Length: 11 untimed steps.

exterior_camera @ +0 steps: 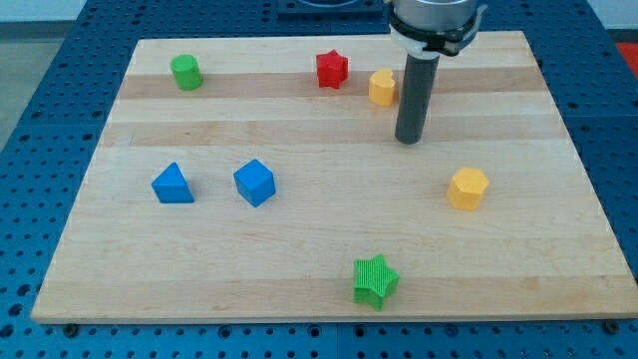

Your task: Push the yellow heart to the top of the red circle

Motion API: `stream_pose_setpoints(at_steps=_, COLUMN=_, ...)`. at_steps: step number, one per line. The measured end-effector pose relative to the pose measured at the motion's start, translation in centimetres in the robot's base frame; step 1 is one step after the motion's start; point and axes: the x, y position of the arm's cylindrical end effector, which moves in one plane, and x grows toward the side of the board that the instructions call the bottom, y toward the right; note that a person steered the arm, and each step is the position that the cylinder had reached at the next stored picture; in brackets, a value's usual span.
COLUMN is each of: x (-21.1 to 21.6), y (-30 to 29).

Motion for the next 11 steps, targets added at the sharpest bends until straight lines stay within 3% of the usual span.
stream_pose_setpoints(at_steps=2, x=-4.6, y=-5.8)
stream_pose_setpoints(at_steps=3, x=-4.9, y=-5.8)
stream_pose_setpoints(at_steps=4, x=-8.0, y=-3.3)
stream_pose_setpoints(at_steps=7, x=-11.1, y=2.0)
stream_pose_setpoints(at_steps=11, x=-8.3, y=0.8)
